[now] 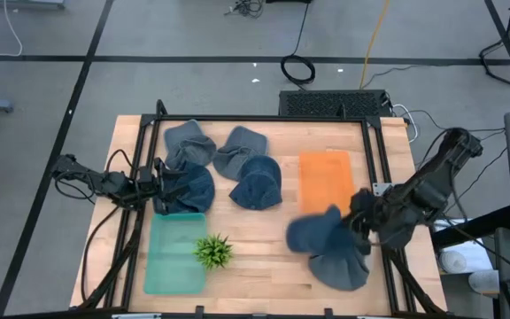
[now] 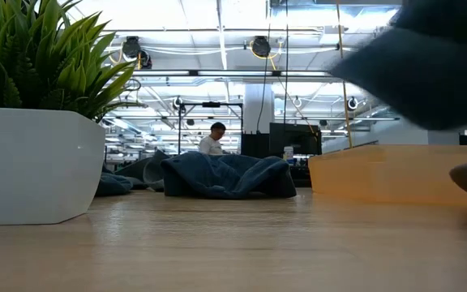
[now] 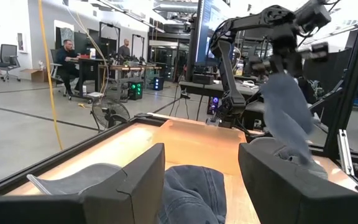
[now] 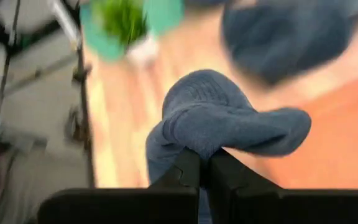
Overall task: Pick & Place hat
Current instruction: Put the bottom blue cap into the orange bin
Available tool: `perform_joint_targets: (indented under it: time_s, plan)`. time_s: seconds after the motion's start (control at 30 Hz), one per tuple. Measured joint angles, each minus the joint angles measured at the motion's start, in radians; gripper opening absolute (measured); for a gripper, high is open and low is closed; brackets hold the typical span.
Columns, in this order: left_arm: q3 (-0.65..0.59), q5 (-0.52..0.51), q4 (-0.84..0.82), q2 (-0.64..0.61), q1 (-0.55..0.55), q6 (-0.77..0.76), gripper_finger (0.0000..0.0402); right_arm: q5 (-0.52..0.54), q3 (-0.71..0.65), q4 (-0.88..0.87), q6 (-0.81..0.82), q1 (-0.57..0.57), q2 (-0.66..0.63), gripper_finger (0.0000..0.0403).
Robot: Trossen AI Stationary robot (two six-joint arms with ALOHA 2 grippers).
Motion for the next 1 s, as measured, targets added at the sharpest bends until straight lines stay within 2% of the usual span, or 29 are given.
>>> perform_joint_targets:
  time_s: [0.13,0.4,0.7,1.0]
  plan:
    - [0.0,0.0,0.0,0.0,0.0,0.0,0.0214,0.177,0.0,-0.031,0.02,-0.019,-0.041,0.0]
    - [0.0,0.0,0.0,0.0,0.0,0.0,0.0214,0.335,0.0,0.044,-0.062,-0.118,-0.041,0.0]
    - [0.0,0.0,0.0,0.0,0.0,0.0,0.0214,0.501,0.0,0.262,-0.237,-0.157,-0.037,0.0]
    - [0.0,0.0,0.0,0.0,0.0,0.0,0.0214,0.636,0.0,0.577,-0.523,-0.168,0.011,0.0]
